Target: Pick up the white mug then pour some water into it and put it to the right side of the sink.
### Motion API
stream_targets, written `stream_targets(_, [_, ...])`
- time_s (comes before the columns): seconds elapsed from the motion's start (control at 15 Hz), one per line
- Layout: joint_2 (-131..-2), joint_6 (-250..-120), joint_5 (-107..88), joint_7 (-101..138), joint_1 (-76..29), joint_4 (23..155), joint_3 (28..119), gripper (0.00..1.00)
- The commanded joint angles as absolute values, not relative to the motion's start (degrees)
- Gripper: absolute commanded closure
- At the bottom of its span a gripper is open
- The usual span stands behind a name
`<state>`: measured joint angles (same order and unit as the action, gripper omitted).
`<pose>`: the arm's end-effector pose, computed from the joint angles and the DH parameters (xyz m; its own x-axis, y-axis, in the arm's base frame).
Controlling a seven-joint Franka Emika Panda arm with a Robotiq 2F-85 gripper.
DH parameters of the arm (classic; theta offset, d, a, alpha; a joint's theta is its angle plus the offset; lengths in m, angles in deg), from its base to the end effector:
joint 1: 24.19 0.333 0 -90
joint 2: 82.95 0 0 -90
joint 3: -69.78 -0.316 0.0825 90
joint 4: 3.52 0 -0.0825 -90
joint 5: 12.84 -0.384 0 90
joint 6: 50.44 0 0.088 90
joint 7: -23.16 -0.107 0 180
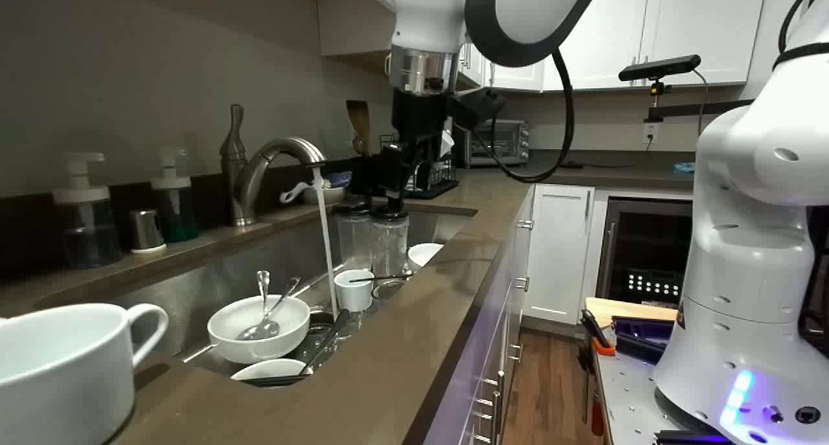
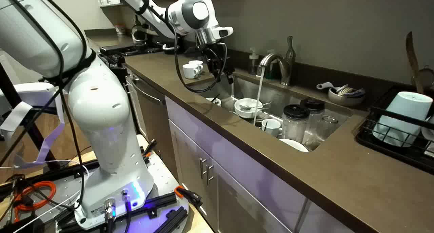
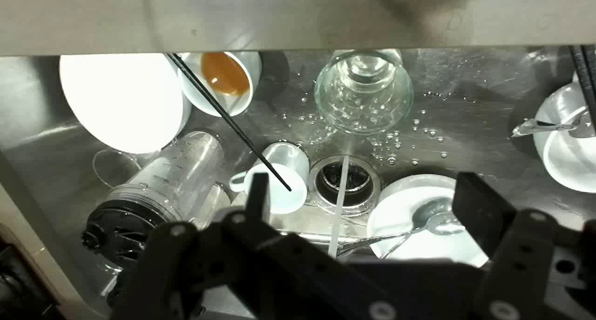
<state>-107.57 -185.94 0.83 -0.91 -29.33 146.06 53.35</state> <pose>0.4057 0.0765 0.4068 0.9687 -0.0500 0.2432 -0.1065 -0.9685 0.2251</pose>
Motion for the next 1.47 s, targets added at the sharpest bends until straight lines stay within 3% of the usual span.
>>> stream_targets(0.0, [-107.42,-185.7,1.58,-1.42,-28.01,145.97,54.68,0.0])
stream_targets(0.4, [-106.44,-185.66,1.98,-0.65,-27.72,145.03,54.54,0.0])
stream_targets(1.4, [-84.28,-184.23,-0.36,29.14,-13.99,121.54,55.73,0.0])
